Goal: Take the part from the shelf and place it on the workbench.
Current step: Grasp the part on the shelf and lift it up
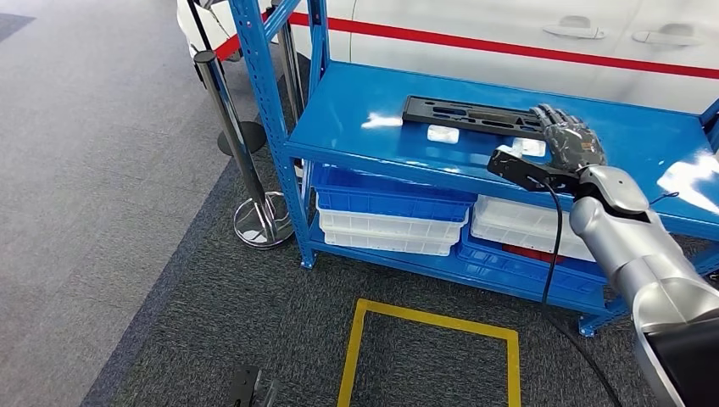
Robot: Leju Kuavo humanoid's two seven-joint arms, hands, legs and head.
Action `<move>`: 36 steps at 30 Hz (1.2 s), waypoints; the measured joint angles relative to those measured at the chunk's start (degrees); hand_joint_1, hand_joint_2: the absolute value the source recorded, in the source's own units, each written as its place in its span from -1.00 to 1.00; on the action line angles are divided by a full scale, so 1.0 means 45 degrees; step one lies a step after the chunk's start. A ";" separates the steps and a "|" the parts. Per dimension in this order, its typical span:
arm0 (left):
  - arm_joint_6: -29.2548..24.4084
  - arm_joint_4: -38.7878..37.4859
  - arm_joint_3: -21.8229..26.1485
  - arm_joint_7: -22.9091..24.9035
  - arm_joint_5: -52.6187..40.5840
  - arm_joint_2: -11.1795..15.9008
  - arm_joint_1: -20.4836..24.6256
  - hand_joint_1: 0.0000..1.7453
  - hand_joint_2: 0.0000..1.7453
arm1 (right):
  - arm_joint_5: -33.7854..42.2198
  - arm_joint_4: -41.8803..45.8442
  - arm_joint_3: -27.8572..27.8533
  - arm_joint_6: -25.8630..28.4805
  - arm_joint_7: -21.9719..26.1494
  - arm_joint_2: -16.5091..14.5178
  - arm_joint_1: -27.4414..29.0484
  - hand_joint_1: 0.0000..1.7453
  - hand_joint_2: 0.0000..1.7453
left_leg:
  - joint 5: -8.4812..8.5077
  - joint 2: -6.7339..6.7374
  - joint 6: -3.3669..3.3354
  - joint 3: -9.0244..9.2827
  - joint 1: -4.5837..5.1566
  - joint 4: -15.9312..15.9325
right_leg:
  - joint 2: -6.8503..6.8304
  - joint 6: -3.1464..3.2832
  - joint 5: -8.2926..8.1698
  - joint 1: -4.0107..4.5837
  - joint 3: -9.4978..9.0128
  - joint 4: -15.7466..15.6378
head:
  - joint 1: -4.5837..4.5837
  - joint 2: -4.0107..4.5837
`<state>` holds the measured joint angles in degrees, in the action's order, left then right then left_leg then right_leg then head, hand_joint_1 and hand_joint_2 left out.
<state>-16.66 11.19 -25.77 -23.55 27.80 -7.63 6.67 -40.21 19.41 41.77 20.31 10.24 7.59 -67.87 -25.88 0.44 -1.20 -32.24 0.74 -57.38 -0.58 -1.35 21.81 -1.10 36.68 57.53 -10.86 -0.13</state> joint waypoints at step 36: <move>-0.0169 0.0000 -0.0005 0.0700 0.0039 0.0022 -0.0220 -1.00 -1.00 | 0.0119 -0.0084 -0.0010 -0.0411 0.0017 -0.0345 0.1233 -1.00 -1.00 | -0.0414 -0.0029 0.0413 -0.1699 -0.0217 -0.2423 | 0.0211 0.0523 0.0437 0.0077 -0.0376 0.0043 | -0.0016 0.0000</move>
<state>-17.42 11.19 -25.79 -20.40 27.98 -7.54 5.68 -39.67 19.03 41.72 18.46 10.32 6.04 -62.32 -27.75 0.31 0.66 -39.88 -0.23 -68.28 0.37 1.00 23.78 -0.76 34.99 57.72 -10.93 -0.13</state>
